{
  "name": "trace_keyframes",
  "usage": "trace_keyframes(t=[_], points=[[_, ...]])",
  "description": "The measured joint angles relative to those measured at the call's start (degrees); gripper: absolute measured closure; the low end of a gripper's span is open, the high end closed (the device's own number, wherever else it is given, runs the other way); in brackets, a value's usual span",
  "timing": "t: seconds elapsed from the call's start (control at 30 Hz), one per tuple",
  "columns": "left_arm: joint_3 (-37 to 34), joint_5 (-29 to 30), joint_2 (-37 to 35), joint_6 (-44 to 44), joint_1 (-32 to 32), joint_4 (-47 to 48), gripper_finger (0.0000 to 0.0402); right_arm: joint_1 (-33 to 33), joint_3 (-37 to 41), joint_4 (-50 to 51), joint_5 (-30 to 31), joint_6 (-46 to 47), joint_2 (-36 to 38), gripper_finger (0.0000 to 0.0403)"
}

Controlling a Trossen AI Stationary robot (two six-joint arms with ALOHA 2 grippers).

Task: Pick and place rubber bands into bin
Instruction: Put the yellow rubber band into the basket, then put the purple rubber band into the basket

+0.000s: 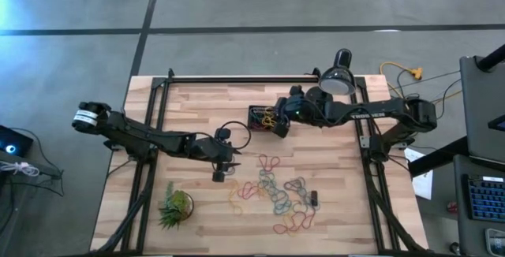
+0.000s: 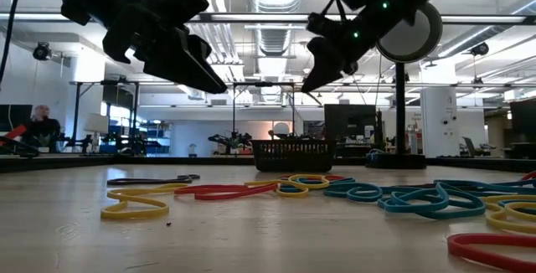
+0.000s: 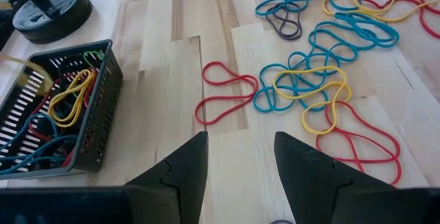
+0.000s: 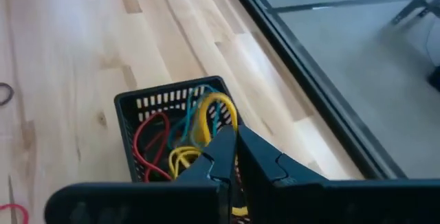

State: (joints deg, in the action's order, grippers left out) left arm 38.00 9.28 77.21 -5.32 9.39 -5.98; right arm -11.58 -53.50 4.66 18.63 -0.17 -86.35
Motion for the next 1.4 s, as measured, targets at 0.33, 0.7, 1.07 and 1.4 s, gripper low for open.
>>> trace_keyframes(t=[0.33, 0.7, 1.07, 1.4], points=[[0.0, -0.02, 0.0, 0.02, 0.0, -1.2, 0.0249, -1.45, 6.59, -14.76, -3.98, 0.53, -0.42, 0.0394], [-0.01, -0.15, 0.02, 0.55, 0.05, -2.54, 0.0249, -1.93, 1.94, -14.74, -5.2, 0.35, -12.76, 0.0394], [-0.83, -0.03, 0.02, 0.5, 0.12, -2.02, 0.0249, -2.6, -4.92, -2.43, -8.12, 1.45, -16.9, 0.0379], [-0.87, 0.0, 0.02, 0.48, 0.13, -2.03, 0.0249, -2.85, -5.23, -0.28, -10.14, 2.75, -15.04, 0.0271]])
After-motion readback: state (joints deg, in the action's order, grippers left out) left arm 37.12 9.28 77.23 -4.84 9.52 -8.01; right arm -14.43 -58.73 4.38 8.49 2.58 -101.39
